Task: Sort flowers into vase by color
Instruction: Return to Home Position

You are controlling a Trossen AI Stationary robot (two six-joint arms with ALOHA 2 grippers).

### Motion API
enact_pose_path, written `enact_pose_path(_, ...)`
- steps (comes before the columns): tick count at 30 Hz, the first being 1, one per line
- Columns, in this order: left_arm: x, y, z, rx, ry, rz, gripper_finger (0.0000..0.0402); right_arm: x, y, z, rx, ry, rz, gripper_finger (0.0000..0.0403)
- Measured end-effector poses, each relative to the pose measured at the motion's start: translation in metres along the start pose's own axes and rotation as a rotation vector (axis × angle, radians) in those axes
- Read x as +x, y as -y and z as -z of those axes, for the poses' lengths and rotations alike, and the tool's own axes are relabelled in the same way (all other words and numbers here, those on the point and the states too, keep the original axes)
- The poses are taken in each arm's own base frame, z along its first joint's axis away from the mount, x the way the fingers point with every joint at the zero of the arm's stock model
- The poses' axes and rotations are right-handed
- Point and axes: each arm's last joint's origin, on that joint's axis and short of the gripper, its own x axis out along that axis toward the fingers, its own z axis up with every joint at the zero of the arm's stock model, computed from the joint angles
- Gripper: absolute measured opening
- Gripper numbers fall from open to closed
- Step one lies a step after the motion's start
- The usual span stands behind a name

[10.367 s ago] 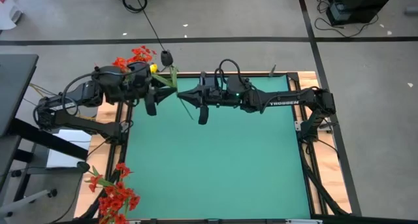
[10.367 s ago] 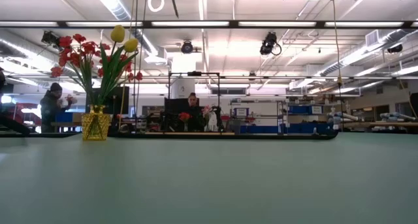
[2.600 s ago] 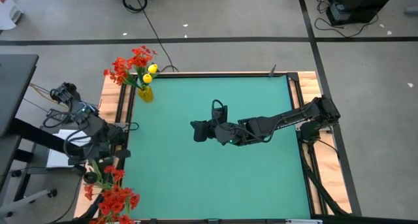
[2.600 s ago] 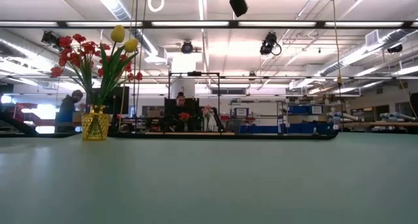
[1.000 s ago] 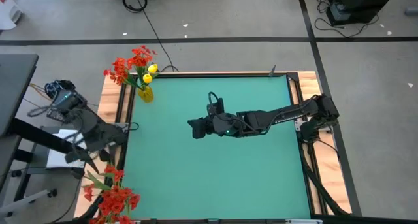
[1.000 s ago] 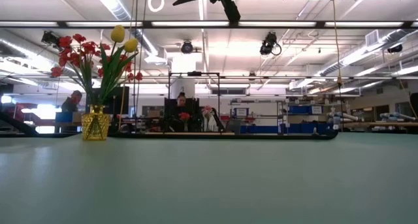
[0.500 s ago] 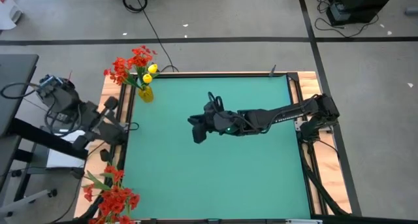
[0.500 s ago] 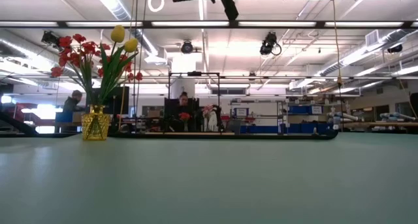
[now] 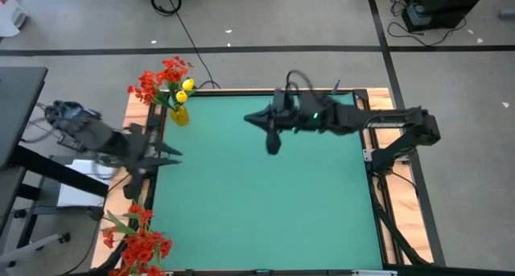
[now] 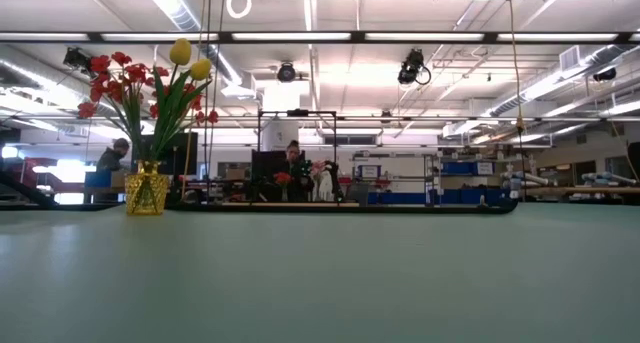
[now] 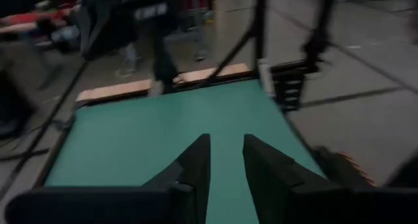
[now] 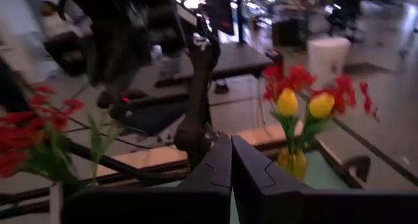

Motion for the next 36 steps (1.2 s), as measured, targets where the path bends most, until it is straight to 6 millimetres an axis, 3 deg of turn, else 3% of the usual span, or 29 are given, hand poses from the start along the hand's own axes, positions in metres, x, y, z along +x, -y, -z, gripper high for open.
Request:
enact_pose_path(4, 0.039, -0.007, -0.009, -0.047, -0.006, -0.097, 0.0079, -0.014, 0.022, -0.017, -0.033, 0.028, -0.113, 0.0005)
enact_pose_path(7, 0.059, -0.023, -0.016, -0.084, 0.038, -0.117, 0.0064, -0.023, 0.032, -0.026, -0.062, 0.042, -0.193, 0.0006)
enact_pose_path(13, 0.061, -0.056, -0.010, -0.160, -0.013, -0.184, 0.0027, -0.044, 0.036, -0.037, -0.192, 0.052, -0.238, 0.0006)
enact_pose_path(19, 0.052, -0.057, 0.002, -0.191, -0.088, -0.212, 0.0004, -0.060, 0.036, -0.030, -0.158, -0.085, -0.207, 0.0004)
enact_pose_path(27, 0.068, -0.043, 0.058, -0.170, -0.045, -0.163, 0.0002, -0.068, 0.022, -0.005, -0.168, 0.051, -0.202, 0.0002)
enact_pose_path(33, 0.040, -0.040, 0.086, -0.183, 0.067, -0.205, 0.0001, -0.090, 0.023, 0.025, -0.199, 0.181, -0.109, 0.0001)
enact_pose_path(36, 0.033, -0.037, 0.111, -0.207, 0.073, -0.184, 0.0001, -0.097, 0.029, 0.045, -0.138, 0.152, -0.090, 0.0005)
